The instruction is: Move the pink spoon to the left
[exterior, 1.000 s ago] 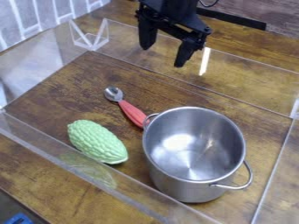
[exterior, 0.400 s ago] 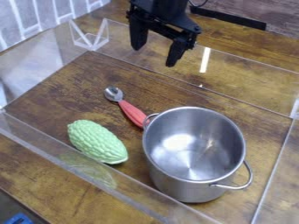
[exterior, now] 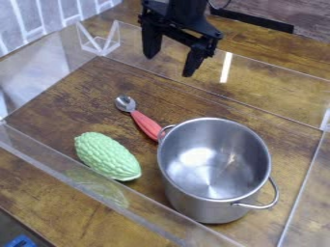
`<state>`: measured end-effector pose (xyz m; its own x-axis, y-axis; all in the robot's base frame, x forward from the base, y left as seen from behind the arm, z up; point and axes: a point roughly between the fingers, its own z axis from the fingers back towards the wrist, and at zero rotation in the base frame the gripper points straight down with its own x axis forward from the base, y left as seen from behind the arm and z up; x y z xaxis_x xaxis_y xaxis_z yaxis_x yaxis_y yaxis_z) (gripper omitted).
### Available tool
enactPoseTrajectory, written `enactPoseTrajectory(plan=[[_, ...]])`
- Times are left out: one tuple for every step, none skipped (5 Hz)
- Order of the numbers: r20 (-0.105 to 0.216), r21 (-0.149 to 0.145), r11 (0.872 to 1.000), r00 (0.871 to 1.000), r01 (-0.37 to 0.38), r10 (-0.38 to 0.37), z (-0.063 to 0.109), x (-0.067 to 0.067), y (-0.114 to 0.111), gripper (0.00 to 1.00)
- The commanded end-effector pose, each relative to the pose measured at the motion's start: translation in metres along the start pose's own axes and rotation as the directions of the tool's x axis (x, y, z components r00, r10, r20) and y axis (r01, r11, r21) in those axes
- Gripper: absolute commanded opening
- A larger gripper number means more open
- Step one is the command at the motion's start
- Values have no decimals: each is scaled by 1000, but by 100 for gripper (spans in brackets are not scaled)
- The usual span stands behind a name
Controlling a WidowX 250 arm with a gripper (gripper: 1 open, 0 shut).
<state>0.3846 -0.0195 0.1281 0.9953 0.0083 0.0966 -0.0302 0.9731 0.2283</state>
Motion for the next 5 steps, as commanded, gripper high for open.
enactPoseTrajectory(plan=[[133, -24, 999, 991, 28, -25, 48, 10, 2, 100], [154, -17, 999, 988, 36, -33, 46, 17, 10, 100], [151, -10, 1000, 988, 16, -14, 44, 15, 17, 100], [140, 2, 1000, 990, -4, 4, 42, 11, 23, 100], [120, 7, 1000, 993, -20, 19, 42, 3, 24, 100]])
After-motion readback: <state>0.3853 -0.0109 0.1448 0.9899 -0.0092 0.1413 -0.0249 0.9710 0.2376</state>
